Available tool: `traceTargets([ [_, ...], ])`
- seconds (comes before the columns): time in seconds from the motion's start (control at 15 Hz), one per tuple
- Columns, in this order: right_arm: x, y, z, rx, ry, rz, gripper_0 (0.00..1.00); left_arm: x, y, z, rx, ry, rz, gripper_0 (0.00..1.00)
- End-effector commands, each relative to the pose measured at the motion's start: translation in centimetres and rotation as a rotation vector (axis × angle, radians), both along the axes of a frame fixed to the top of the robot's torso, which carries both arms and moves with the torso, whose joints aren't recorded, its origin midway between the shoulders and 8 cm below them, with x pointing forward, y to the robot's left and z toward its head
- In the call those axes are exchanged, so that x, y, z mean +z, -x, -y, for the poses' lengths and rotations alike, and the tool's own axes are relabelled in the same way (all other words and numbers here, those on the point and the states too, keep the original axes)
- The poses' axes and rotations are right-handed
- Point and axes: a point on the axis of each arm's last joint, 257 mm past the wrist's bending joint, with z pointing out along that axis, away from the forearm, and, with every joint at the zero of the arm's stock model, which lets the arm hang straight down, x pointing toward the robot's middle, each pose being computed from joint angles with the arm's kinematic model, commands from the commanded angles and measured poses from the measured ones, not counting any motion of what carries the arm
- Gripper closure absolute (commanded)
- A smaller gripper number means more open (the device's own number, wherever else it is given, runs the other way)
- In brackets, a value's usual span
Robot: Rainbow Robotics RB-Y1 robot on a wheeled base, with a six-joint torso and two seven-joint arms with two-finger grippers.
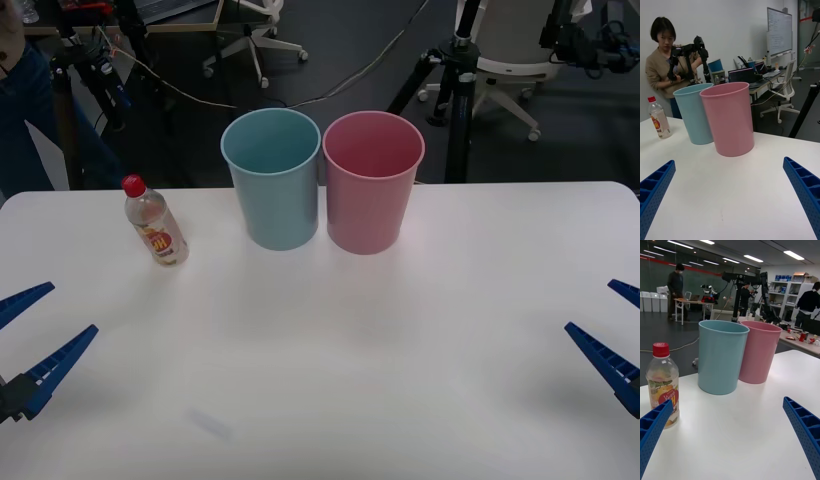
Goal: Grasp the object on the table and drop it into the matching bin: aluminum can to the light blue bin, PET bottle to the pink bin.
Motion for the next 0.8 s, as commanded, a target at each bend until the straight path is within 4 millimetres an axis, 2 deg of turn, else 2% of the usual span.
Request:
traceTargets([
  [0.07,0.0,0.0,0.0,0.0,0.0,0.0,0.0,0.0,0.0,0.0,0.0,0.0,0.0,0.0],
  [0.2,0.0,0.0,0.0,0.0,0.0,0.0,0.0,0.7,-1.2,0.8,-0.021,-0.012,0.028,0.0],
  [0.53,0.0,0.0,0.0,0.0,0.0,0.0,0.0,0.4,-1.1,0.9,-0.02,-0.023,0.034,0.0],
  [0.8,0.0,0.0,0.0,0.0,0.0,0.0,0.0,-1.1,-1.9,-0.9,0.063,-0.06,0.049,0.0],
])
